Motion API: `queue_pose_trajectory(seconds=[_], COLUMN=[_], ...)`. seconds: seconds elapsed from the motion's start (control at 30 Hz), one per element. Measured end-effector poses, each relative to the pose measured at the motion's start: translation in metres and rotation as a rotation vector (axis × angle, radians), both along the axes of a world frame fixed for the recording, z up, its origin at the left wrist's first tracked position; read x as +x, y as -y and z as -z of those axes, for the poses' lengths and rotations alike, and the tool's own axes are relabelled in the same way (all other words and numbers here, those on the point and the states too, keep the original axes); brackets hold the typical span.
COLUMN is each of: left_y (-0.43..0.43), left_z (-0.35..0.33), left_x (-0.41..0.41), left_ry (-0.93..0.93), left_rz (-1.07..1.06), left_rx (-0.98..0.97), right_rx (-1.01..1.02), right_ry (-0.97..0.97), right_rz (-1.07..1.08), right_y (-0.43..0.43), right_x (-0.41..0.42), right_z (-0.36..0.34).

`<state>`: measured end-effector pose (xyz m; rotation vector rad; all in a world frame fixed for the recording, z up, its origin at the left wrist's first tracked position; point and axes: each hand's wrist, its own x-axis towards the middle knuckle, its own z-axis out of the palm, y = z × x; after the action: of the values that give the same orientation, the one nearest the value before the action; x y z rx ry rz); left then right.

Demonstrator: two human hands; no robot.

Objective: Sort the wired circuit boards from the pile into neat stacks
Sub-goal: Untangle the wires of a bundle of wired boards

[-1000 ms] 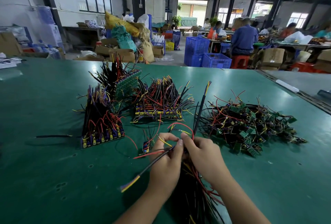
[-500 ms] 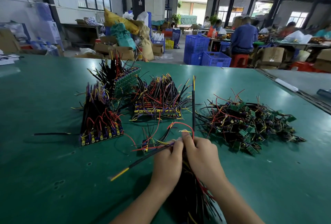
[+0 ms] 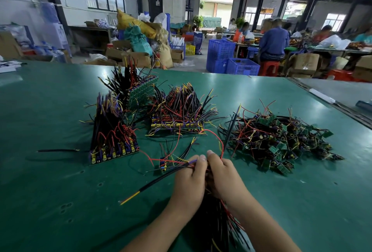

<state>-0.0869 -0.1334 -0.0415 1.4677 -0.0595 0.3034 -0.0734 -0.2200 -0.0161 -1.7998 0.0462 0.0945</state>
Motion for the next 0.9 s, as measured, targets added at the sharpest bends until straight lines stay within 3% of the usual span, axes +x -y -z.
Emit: queue_pose_trajectory(seconds=[0.2, 0.33, 0.43, 0.57, 0.73, 0.9], left_y=[-0.005, -0.007, -0.003, -0.006, -0.016, -0.021], left_z=[-0.002, -0.009, -0.016, -0.013, -0.008, -0.003], left_x=[-0.001, 0.0, -0.004, -0.003, 0.002, 0.005], left_ry=[-0.006, -0.093, -0.096, -0.169, -0.174, -0.184], left_rz=[0.037, 0.084, 0.16, 0.076, 0.012, -0.055], left_rx=[0.001, -0.173, -0.255, -0.281, -0.095, 0.105], right_rx=[0.148, 0.38, 0.363, 0.318, 0.211, 0.189], right_ry=[-0.098, -0.161, -0.1, -0.031, 0.175, 0.219], right_rz=[-0.004, -0.055, -0.069, -0.066, 0.027, -0.033], right_y=[-0.001, 0.0, 0.004, 0.009, 0.015, 0.016], right_x=[-0.003, -0.008, -0.008, -0.009, -0.003, -0.005], right_z=[-0.002, -0.016, -0.016, -0.016, -0.013, -0.014])
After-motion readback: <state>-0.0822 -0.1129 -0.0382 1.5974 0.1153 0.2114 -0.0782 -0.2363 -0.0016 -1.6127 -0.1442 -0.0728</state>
